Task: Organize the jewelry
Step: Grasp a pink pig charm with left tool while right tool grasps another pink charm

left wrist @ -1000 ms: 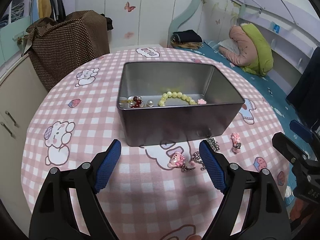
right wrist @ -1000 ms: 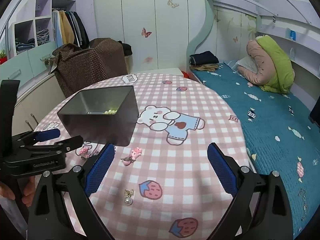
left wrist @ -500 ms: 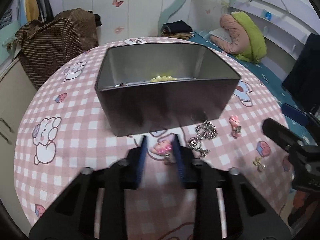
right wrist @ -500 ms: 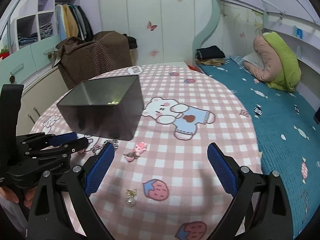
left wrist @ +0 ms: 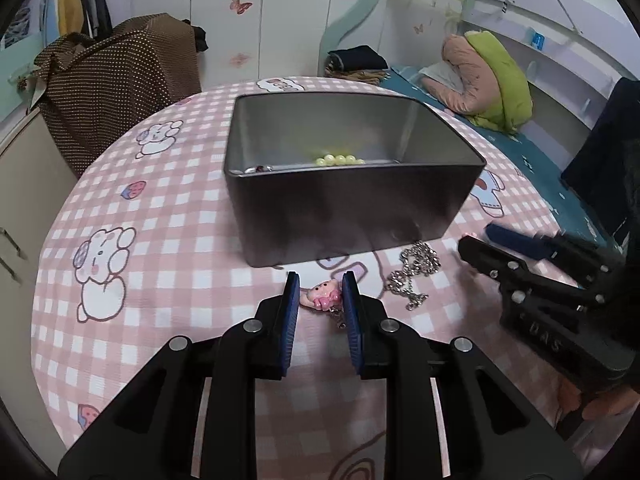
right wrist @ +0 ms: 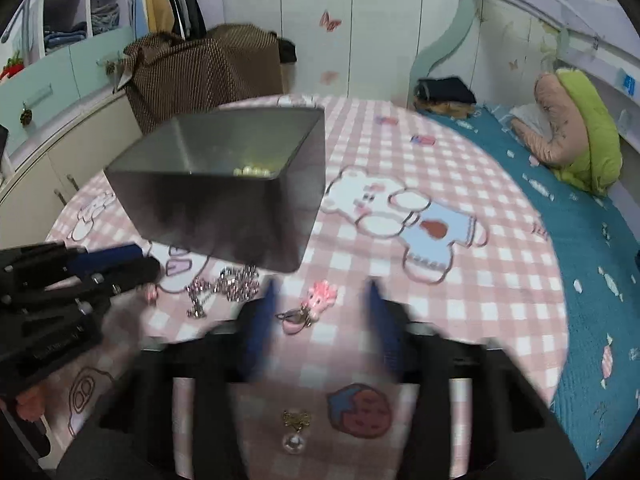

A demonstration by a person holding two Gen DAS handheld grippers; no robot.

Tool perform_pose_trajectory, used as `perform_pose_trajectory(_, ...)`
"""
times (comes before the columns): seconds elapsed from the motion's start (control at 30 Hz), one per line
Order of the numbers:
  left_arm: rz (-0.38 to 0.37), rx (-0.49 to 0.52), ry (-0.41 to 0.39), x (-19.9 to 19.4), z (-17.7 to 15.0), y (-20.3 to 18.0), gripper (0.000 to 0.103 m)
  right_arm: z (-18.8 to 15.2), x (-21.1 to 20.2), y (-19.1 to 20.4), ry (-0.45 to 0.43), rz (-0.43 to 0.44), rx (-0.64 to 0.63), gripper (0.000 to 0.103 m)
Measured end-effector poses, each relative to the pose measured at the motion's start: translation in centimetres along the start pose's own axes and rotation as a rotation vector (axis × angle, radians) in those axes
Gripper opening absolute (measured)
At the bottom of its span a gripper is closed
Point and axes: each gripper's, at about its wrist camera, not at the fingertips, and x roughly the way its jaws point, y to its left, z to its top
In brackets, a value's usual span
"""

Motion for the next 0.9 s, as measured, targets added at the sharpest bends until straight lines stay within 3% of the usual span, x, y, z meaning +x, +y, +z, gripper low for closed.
perform_pose_trajectory(0.07, 0.0, 0.001, -0.013, -0.2, 0.0, 0.1, 0.022, -0.1, 0.0, -0.1, 0.003, -0.025, -0.011, 0.012)
perform_pose_trajectory(0.43, -0.022, -0.014, -0.037, -0.9, 0.4, 0.3, 0.022, -0.1, -0.9, -1.0, 0.007, -0.011, 0.053, 0.011)
perform_pose_trajectory(0.9, -0.002, -0.004, -0.105, -3.4, 0.8, 0.1, 0.022, 0.8, -3.6, -0.1, -0.071, 0.005, 0.037, 0.011)
